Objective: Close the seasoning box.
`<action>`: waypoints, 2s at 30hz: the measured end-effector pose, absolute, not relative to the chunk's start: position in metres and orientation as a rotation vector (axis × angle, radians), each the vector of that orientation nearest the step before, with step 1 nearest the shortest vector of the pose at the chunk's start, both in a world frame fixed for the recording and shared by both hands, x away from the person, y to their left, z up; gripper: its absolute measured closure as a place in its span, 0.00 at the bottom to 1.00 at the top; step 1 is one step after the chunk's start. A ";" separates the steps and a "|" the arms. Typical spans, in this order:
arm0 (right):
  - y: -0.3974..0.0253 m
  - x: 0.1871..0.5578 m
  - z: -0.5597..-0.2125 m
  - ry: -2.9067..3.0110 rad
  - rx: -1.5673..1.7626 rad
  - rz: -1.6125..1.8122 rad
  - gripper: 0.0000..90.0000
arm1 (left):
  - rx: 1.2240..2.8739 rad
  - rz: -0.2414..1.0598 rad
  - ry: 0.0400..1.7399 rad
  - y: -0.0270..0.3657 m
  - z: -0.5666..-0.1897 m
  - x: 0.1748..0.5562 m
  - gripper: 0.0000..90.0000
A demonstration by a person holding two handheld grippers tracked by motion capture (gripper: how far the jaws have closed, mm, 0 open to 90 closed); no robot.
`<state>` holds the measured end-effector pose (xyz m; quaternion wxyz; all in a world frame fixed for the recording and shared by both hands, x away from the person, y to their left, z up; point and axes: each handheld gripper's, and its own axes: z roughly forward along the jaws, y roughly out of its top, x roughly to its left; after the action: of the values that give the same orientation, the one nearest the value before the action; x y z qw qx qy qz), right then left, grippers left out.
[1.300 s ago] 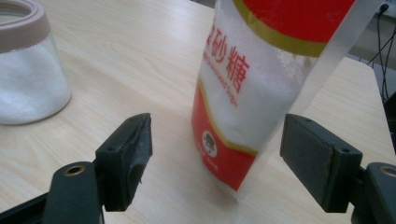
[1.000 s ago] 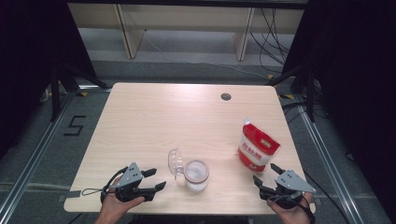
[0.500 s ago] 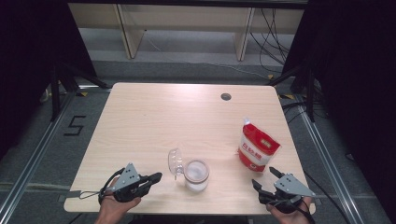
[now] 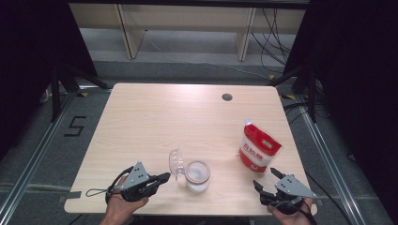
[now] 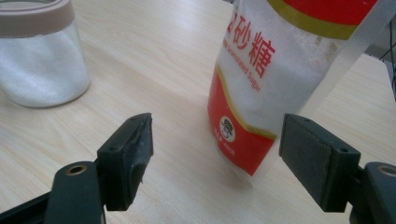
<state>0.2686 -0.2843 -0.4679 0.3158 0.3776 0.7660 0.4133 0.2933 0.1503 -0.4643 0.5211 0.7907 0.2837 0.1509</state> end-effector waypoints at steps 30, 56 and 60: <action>-0.282 0.268 -0.469 2.039 0.993 1.092 0.31 | 1.915 0.374 0.603 0.126 -0.451 0.298 0.99; -0.280 0.268 -0.470 2.032 0.983 1.097 0.31 | 1.918 0.314 0.721 0.140 -0.461 0.294 0.33; -0.281 0.269 -0.470 2.044 0.962 1.098 0.30 | 1.932 0.304 0.732 0.141 -0.464 0.290 0.28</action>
<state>0.2692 -0.2806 -0.4700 0.3098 0.3643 0.7736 0.4157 0.2896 0.1411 -0.4641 0.5028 0.7997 0.3031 0.1257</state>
